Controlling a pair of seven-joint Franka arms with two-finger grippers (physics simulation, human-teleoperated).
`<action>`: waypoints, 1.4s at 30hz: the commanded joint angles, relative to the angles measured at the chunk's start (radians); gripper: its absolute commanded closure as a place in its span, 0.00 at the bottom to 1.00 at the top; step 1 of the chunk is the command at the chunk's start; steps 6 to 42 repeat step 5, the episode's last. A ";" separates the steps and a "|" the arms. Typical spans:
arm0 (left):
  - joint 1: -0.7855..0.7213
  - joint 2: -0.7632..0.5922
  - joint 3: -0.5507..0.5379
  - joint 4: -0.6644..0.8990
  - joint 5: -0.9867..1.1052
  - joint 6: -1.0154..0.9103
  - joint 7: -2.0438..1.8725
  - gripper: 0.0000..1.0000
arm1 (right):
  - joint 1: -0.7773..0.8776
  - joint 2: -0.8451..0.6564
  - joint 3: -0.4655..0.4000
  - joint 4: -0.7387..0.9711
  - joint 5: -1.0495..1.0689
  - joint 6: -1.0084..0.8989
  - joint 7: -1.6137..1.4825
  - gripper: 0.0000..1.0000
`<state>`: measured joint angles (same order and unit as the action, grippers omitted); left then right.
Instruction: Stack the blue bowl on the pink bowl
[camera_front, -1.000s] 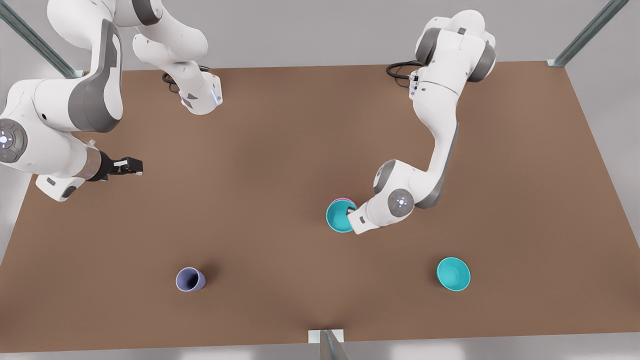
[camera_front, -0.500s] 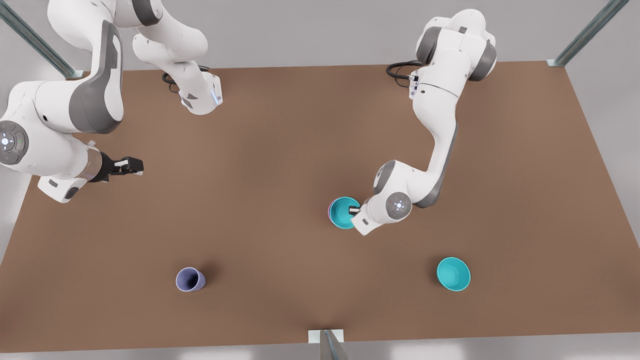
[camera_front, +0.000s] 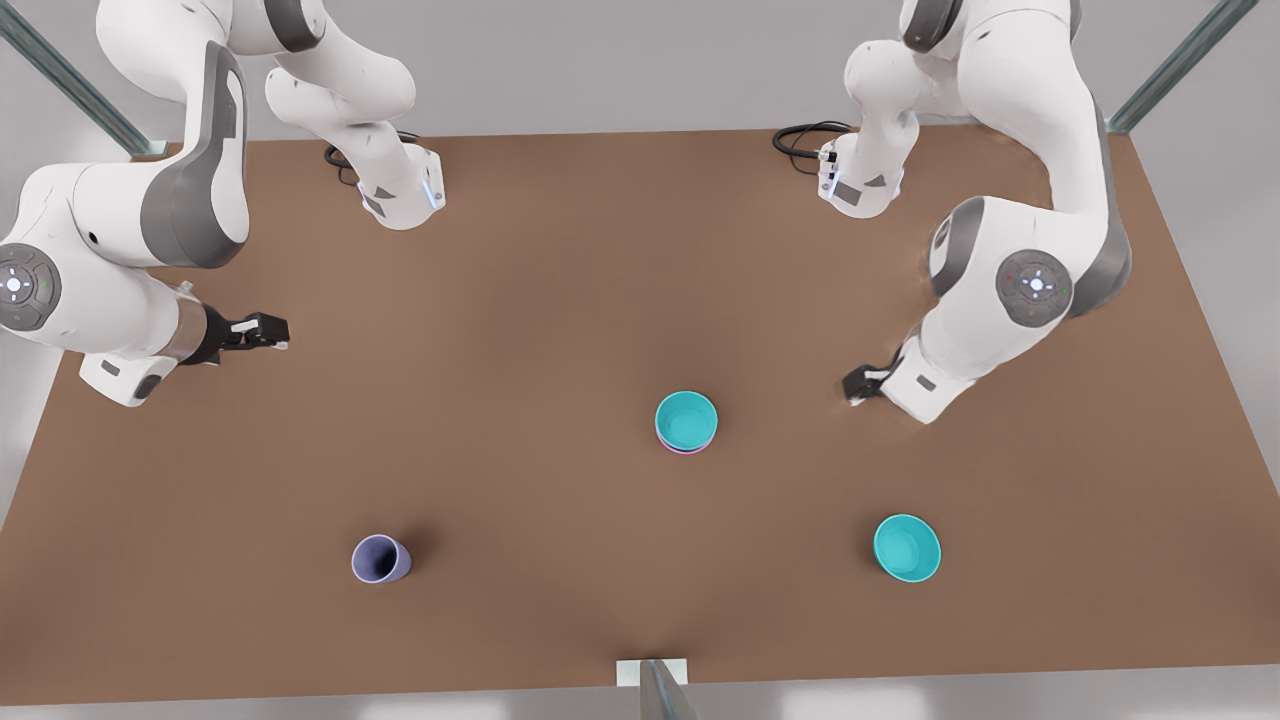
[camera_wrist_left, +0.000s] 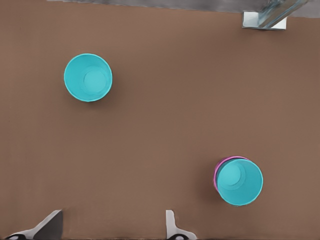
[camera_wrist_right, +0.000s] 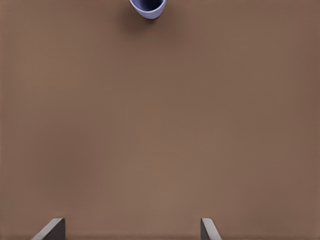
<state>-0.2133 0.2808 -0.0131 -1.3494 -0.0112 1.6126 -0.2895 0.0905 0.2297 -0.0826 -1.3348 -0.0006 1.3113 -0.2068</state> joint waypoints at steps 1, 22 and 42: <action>0.046 -0.094 -0.002 -0.030 0.128 -0.273 0.369 0.00 | 0.000 -0.001 0.000 0.002 -0.001 0.000 -0.013 0.00; 0.042 -0.121 -0.001 -0.027 0.114 -0.280 0.354 0.00 | 0.000 -0.001 0.000 0.002 -0.001 0.000 -0.011 0.00; 0.042 -0.121 -0.001 -0.027 0.114 -0.280 0.354 0.00 | 0.000 -0.001 0.000 0.002 -0.001 0.000 -0.011 0.00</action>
